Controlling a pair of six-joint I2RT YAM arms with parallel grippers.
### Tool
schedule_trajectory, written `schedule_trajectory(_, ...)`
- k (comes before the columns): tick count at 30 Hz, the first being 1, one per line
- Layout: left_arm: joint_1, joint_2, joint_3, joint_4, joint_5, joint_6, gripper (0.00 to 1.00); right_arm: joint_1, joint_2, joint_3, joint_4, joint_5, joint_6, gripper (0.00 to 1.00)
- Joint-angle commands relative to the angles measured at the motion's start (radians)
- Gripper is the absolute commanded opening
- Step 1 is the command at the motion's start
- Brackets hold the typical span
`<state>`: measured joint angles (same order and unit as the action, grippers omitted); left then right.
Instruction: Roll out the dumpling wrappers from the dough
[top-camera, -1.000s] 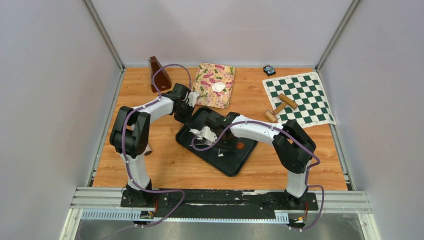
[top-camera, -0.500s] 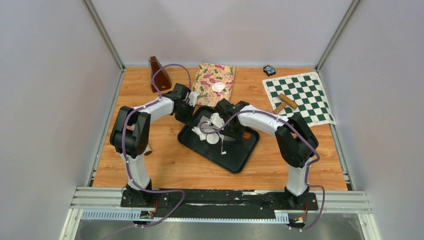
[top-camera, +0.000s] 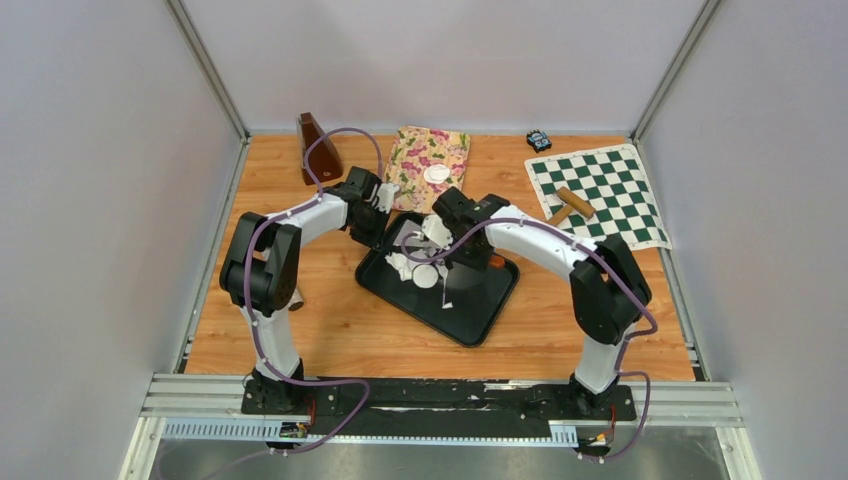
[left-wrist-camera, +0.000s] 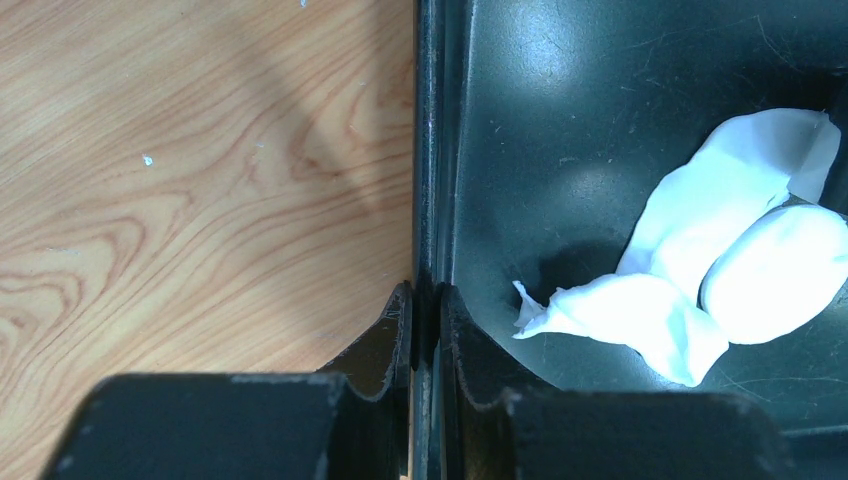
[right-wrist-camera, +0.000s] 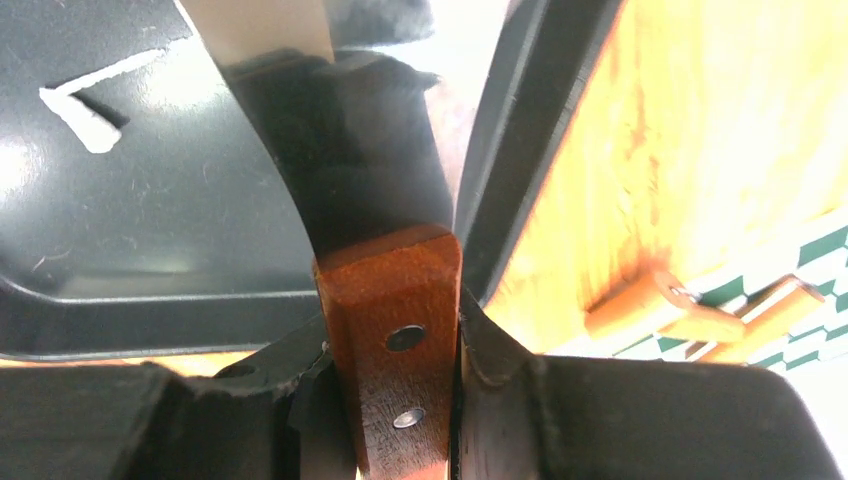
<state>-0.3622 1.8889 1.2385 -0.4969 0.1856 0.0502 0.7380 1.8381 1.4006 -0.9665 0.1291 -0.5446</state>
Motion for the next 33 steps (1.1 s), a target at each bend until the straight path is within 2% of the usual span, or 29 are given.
schedule_trajectory(1, -0.006, -0.023, -0.020, -0.016, -0.027, 0.018, 0.00, -0.004, -0.137, 0.007, -0.007, 0.081, -0.012, 0.00)
schedule_trajectory(4, -0.006, -0.025, -0.021, -0.016, -0.029, 0.019, 0.00, -0.011, -0.221, -0.058, -0.036, 0.092, -0.045, 0.00)
schedule_trajectory(9, -0.006, -0.024, -0.019, -0.015, -0.026, 0.017, 0.00, -0.006, -0.360, -0.150, -0.229, -0.155, -0.095, 0.00)
schedule_trajectory(11, -0.006, -0.021, -0.018, -0.015, -0.026, 0.017, 0.00, -0.006, -0.379, -0.206, -0.267, -0.182, -0.087, 0.00)
schedule_trajectory(16, -0.006, -0.020, -0.017, -0.015, -0.029, 0.018, 0.00, -0.012, -0.409, -0.379, -0.221, 0.000, -0.057, 0.00)
schedule_trajectory(24, -0.006, -0.021, -0.017, -0.014, -0.036, 0.020, 0.00, 0.006, -0.395, -0.453, -0.167, 0.293, -0.022, 0.00)
schedule_trajectory(33, -0.006, -0.015, -0.016, -0.013, -0.054, 0.025, 0.00, 0.104, -0.300, -0.491, -0.151, 0.362, -0.009, 0.00)
